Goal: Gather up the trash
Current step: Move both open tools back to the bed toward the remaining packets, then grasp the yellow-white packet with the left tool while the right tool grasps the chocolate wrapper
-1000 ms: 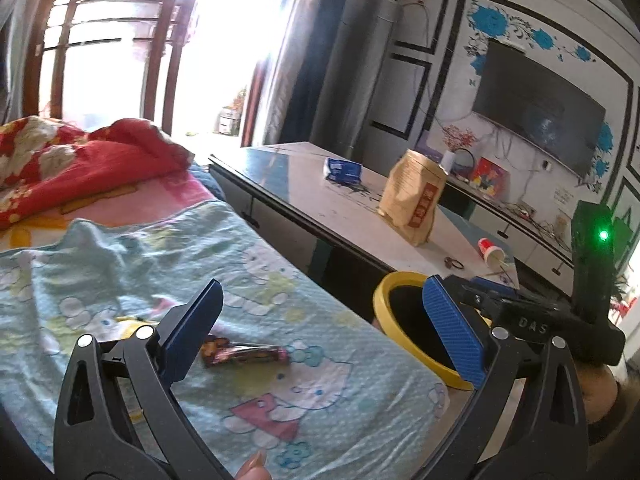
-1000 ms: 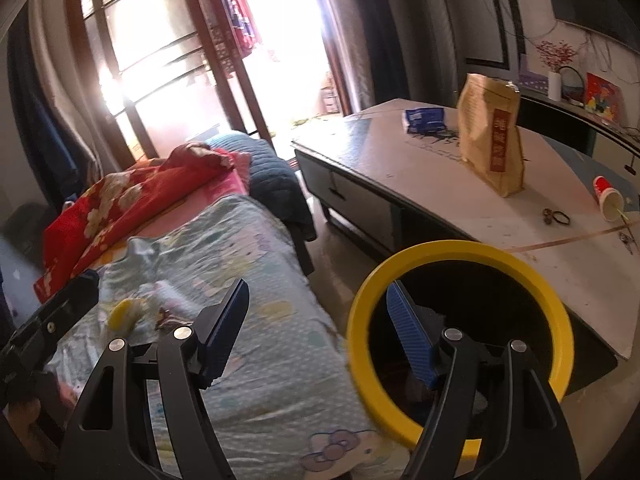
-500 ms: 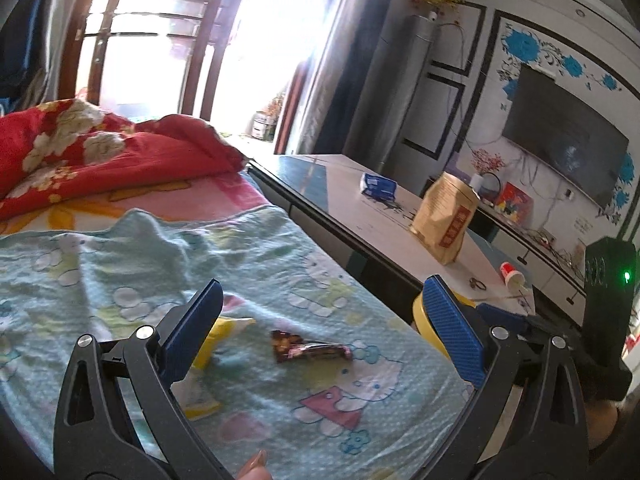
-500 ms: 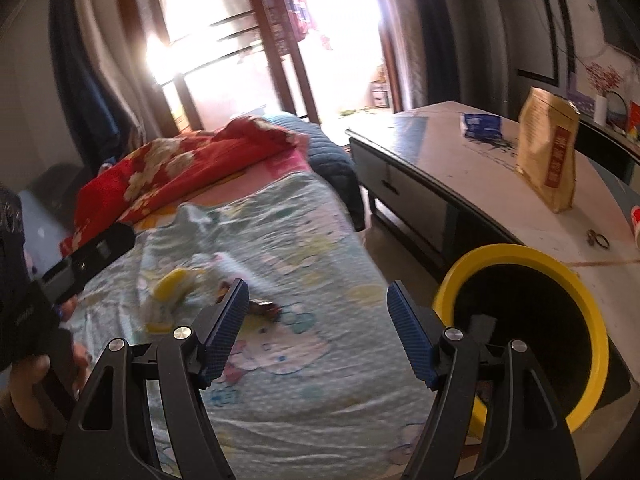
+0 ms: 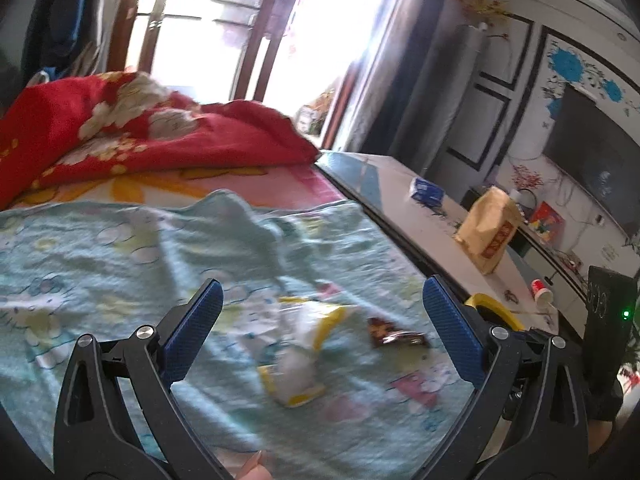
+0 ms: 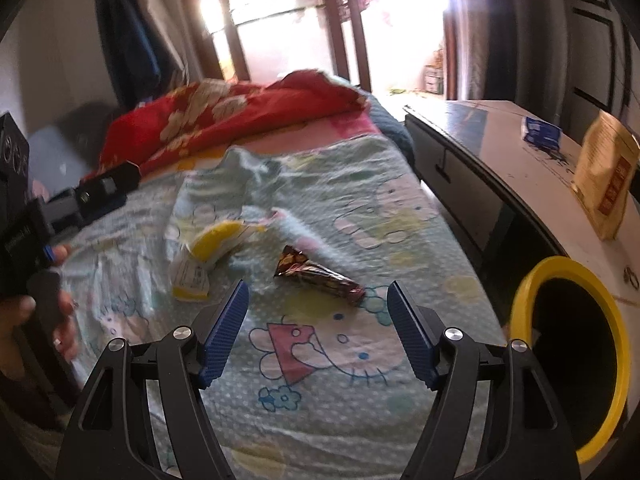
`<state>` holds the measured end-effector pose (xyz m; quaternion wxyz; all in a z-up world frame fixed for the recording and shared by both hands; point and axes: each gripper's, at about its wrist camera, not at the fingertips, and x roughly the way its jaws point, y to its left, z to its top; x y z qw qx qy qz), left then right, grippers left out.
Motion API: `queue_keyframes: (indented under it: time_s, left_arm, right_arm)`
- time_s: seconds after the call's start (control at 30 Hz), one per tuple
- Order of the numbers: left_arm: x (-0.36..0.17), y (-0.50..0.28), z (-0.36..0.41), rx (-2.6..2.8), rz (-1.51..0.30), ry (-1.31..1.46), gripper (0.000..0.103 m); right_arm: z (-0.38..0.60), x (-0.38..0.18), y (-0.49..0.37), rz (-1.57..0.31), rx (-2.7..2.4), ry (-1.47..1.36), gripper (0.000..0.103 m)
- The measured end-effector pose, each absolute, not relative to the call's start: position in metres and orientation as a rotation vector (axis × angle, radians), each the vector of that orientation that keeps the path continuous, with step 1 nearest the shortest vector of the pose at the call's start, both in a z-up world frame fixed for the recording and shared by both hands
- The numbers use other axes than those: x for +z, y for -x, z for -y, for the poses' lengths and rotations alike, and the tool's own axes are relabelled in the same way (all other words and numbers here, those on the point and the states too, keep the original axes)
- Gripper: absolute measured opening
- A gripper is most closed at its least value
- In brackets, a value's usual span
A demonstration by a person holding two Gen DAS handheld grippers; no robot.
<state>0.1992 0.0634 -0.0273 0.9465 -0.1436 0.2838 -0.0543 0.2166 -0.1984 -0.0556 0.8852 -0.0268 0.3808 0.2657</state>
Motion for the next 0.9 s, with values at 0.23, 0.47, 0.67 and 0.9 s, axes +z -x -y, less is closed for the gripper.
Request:
queue_keyframes:
  time_s: [0.23, 0.47, 0.67, 0.9]
  left_arm:
    - [-0.048, -0.198, -0.088, -0.100, -0.654, 0.318, 0.089]
    - [-0.071, -0.207, -0.079, -0.180, -0.731, 0.335, 0.062]
    - [-0.089, -0.222, -0.061, -0.224, -0.800, 0.318, 0.055]
    - [-0.104, -0.232, -0.051, -0.206, -0.860, 0.284, 0.039]
  right_arm:
    - [0.166, -0.082, -0.237, -0.855, 0.580, 0.192, 0.065]
    - [0.158, -0.105, -0.261, -0.906, 0.561, 0.242, 0.054]
    - [0.168, -0.109, -0.267, -0.911, 0.557, 0.177, 0.022]
    - [0.182, -0.106, -0.255, -0.907, 0.561, 0.100, 0.017]
